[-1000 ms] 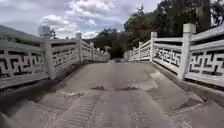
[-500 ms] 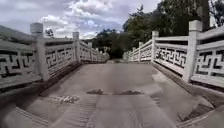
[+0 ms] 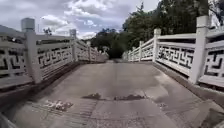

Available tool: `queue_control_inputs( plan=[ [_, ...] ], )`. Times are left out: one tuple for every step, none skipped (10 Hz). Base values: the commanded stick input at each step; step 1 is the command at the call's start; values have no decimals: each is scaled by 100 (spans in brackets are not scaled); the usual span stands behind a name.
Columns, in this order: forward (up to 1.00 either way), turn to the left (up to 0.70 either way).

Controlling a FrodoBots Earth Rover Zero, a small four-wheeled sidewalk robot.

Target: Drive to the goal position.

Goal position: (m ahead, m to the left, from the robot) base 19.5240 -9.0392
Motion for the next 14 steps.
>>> queue_control_inputs(
  plan=[
    [45, 0],
    [45, 0],
    [45, 0],
    [45, 0],
    [45, 0],
    [45, 0],
    [45, 0],
    [45, 0],
    [45, 0],
    [45, 0],
    [45, 0],
    [45, 0],
    [45, 0],
    [45, 0]
  ],
)
